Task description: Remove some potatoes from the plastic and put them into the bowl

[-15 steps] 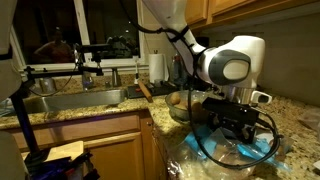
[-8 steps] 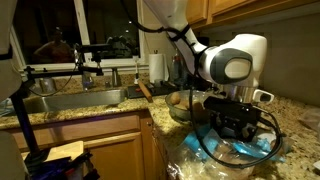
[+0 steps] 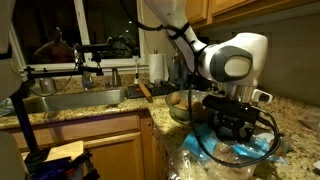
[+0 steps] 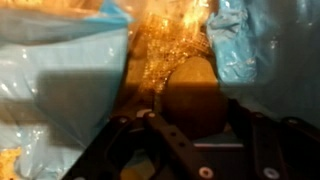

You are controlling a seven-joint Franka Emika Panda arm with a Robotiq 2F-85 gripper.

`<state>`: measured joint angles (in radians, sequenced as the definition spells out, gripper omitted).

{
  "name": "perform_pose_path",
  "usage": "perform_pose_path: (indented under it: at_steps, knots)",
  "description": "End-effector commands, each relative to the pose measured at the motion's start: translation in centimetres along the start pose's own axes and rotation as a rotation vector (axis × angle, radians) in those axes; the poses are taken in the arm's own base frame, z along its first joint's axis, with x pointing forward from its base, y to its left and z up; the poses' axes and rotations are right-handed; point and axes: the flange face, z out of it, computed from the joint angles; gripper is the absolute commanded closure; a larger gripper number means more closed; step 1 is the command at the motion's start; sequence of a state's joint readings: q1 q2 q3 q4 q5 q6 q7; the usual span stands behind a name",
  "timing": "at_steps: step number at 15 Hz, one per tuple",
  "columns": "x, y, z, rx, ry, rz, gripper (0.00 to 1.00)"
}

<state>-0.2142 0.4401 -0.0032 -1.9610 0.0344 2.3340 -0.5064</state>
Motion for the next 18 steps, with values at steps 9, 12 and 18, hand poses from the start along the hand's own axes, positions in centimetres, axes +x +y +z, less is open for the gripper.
perform_pose_path:
  at_steps: [9,12,18]
  knots:
    - [-5.4,-0.3,-5.5,-0.008,-0.016,0.015,0.61]
    - [-6.4,0.3,-6.0,-0.029,-0.041,0.021,0.61]
    - [-9.2,2.8,-4.1,-0.077,-0.148,0.064,0.61]
